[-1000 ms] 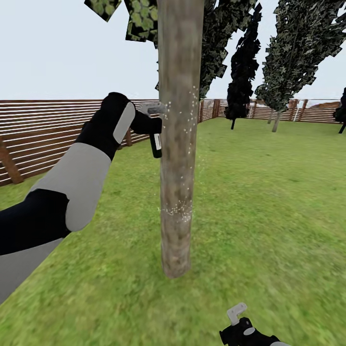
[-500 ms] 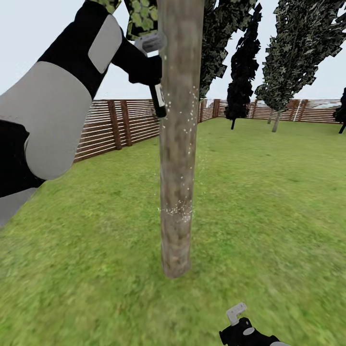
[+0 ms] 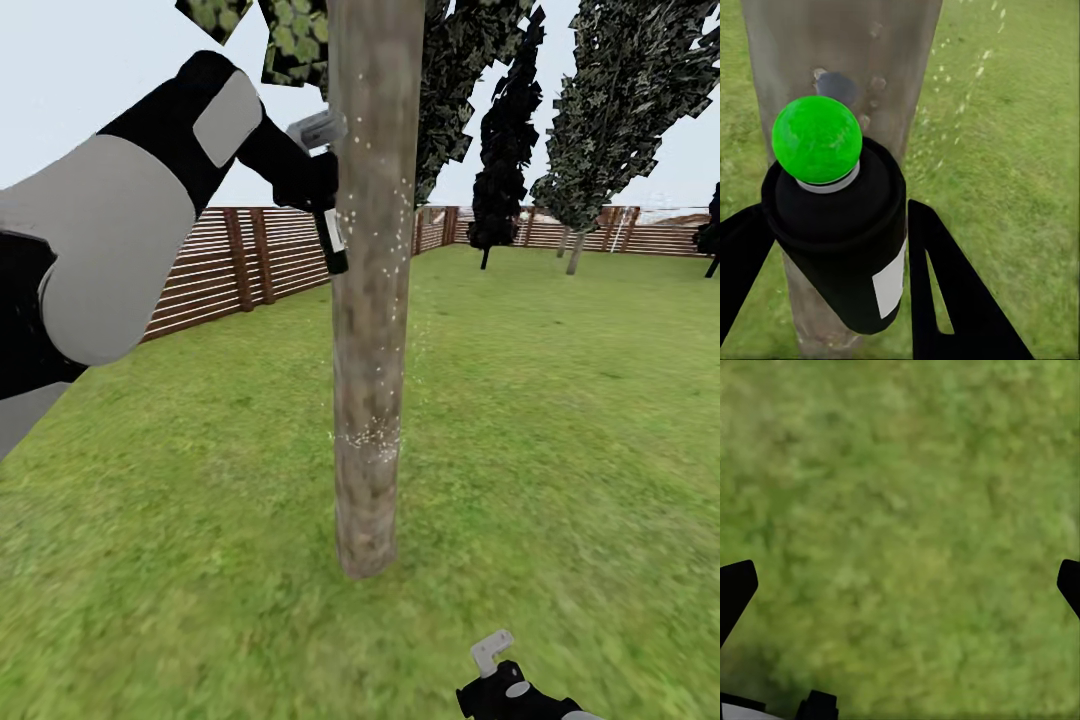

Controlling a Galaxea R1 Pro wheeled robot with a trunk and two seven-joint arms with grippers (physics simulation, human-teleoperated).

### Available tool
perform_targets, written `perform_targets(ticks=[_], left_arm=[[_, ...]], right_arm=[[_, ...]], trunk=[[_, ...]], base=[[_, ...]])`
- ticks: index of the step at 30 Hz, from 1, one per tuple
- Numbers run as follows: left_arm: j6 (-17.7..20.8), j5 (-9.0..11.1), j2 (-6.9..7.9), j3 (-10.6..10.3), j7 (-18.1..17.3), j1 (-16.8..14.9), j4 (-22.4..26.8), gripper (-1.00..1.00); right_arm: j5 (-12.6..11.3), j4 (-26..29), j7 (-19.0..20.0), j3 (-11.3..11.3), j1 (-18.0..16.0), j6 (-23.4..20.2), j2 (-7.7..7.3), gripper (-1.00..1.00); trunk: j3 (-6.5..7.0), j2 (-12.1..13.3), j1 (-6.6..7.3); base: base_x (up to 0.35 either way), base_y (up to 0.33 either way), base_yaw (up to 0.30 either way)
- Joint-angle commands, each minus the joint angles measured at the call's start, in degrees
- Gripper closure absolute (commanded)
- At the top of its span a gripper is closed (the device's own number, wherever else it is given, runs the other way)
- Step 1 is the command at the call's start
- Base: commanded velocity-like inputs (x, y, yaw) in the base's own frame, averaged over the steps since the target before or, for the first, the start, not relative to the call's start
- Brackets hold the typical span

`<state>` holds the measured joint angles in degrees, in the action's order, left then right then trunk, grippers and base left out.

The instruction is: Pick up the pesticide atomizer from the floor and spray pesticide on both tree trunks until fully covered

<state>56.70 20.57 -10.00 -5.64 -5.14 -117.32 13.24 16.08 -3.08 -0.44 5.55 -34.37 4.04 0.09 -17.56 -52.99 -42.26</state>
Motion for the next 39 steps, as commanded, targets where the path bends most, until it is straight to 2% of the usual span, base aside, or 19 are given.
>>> perform_targets(ticks=[1,5,8,11,18,21,23,26,28,35,39], left_arm=[[-0.16,0.09,0.00,0.09,0.09,-0.01,-4.87,1.00],[-1.24,0.00,0.00,0.18,0.12,-0.01,-9.52,1.00],[-1.36,0.15,0.00,0.02,0.11,-0.01,-9.75,1.00],[-1.27,0.28,0.00,-0.16,0.05,-0.01,-7.03,1.00],[-0.86,0.29,0.00,-0.31,0.01,-0.01,5.01,1.00],[-0.81,0.26,0.00,-0.04,-0.04,-0.01,6.41,1.00],[-0.88,0.26,0.00,0.17,-0.02,-0.01,3.87,1.00],[-1.28,0.26,0.00,0.35,-0.03,-0.01,-6.05,1.00],[-1.45,0.26,0.00,0.43,-0.15,0.01,-9.59,1.00],[-4.33,0.26,0.00,0.45,-0.33,0.61,-11.19,1.00],[-4.48,0.26,0.00,0.38,-0.55,3.00,-11.46,1.00]], right_arm=[[0.04,0.01,0.00,0.05,0.00,0.00,0.00,-1.00],[0.08,0.08,0.00,0.06,0.00,0.00,0.00,-1.00],[0.09,0.09,0.00,0.07,-0.01,0.00,0.00,-1.00],[0.09,0.09,0.00,0.07,0.00,0.00,0.00,-1.00],[0.09,0.09,0.00,0.01,0.00,0.08,0.00,-1.00],[0.09,0.09,0.00,0.00,0.00,0.07,0.00,-1.00],[0.09,0.09,0.00,-0.01,0.00,0.05,0.00,-1.00],[0.09,0.09,0.00,-0.02,0.00,0.01,0.00,-1.00],[0.09,0.09,0.00,-0.01,0.00,0.02,0.00,-1.00],[0.09,0.09,0.00,0.03,0.00,0.01,0.00,-1.00],[0.09,0.09,0.00,0.04,0.00,0.00,0.00,-1.00]], trunk=[[0.00,0.00,0.00],[0.00,0.00,0.00],[0.00,0.00,0.00],[0.00,0.00,0.00],[0.00,0.00,0.00],[0.00,0.00,0.00],[0.00,0.00,0.00],[0.00,0.00,0.00],[0.00,0.00,0.00],[0.00,0.00,0.00],[0.00,0.00,0.00]], base=[[0.000,0.000,0.000],[0.000,0.000,0.000],[0.000,0.000,0.000],[0.000,0.000,0.000],[0.000,0.000,0.000],[0.000,0.000,0.000],[0.000,0.000,0.000],[0.000,0.000,0.000],[0.000,0.000,0.000],[0.000,0.000,0.000],[0.000,0.000,0.000]])
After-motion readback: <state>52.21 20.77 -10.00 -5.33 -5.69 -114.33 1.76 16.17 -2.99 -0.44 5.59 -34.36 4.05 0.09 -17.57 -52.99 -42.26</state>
